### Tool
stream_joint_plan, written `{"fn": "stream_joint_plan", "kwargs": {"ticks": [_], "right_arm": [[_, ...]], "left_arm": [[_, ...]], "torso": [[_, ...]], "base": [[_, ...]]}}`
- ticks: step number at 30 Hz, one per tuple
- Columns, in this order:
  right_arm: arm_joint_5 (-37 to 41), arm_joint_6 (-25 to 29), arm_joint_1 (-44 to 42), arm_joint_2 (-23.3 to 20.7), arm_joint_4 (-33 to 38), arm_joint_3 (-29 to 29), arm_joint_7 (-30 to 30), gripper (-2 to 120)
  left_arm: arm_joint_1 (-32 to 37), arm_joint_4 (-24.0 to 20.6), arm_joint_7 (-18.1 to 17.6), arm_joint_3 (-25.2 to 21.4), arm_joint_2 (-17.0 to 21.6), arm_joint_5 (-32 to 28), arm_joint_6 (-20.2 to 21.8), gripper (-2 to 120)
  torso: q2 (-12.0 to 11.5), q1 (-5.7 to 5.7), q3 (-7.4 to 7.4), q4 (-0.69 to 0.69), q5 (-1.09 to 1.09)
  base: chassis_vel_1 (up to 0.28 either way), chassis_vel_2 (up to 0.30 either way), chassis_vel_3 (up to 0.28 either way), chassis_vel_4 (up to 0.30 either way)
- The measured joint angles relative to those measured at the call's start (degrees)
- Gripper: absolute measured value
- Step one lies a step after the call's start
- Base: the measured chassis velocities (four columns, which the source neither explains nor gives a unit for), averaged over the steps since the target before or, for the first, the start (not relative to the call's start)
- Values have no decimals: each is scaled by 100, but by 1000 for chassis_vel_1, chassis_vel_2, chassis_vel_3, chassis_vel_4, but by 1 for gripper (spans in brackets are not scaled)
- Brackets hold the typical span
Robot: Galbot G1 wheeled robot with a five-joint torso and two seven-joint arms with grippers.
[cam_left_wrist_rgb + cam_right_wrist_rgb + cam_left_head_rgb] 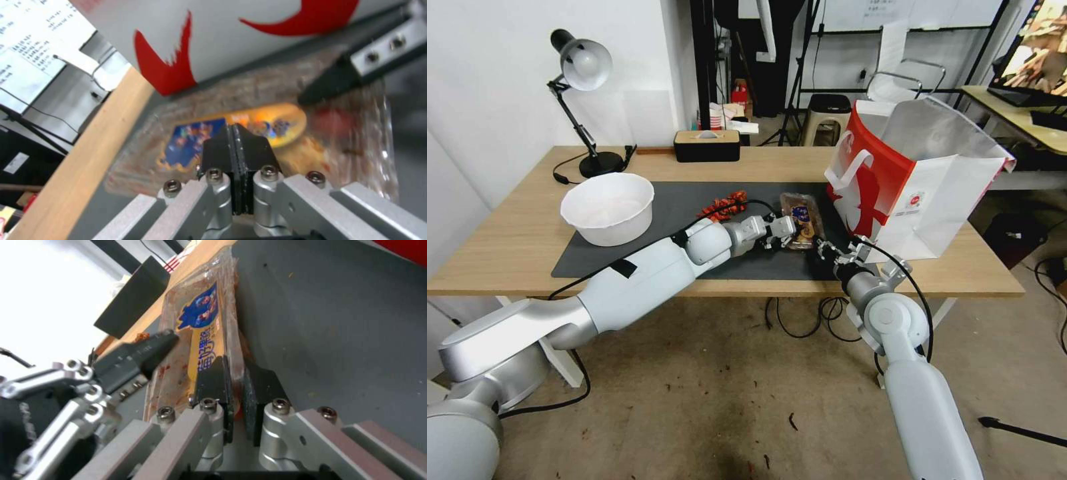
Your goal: Close the disposable takeout box, then place it into the delivery bag.
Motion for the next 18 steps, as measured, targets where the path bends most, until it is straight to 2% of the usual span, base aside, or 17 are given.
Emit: {"fn": "stream_joint_plan", "kwargs": {"ticks": [7,9,11,12,14,15,17,18], "right_arm": [[-16,0,36,-16,-33,-37,-17,3],[-17,0,37,-35,-34,-46,-31,3],[-18,2,37,-44,-34,-52,-39,3],[-19,8,36,-62,-34,-61,-55,3],[-19,15,33,-90,-23,-78,-81,3],[-19,15,33,-90,-23,-78,-81,3],[-19,17,25,-119,14,-98,-112,3],[-19,17,25,-119,14,-98,-112,3]], "left_arm": [[113,-282,-204,-143,84,-189,112,2],[149,-386,-298,-228,115,-273,165,9],[155,-432,-326,-285,137,-312,187,13],[156,-510,-356,-392,182,-381,222,19],[158,-662,-389,-587,291,-516,285,27],[158,-662,-389,-587,291,-516,285,27],[219,-894,-456,-868,469,-703,380,37],[219,-894,-456,-868,469,-703,380,37]], "torso": [[0,0,0,0,-1],[0,0,0,-1,-1],[0,0,0,-1,-1],[0,0,0,-1,-1],[0,0,0,-1,-1],[0,0,0,-1,-1],[0,0,0,-1,-1],[0,0,0,-1,-1]], "base": [[0,0,0,0],[0,0,0,0],[0,0,0,0],[0,0,0,0],[0,0,0,0],[0,0,0,0],[0,0,0,0],[0,0,0,0]]}}
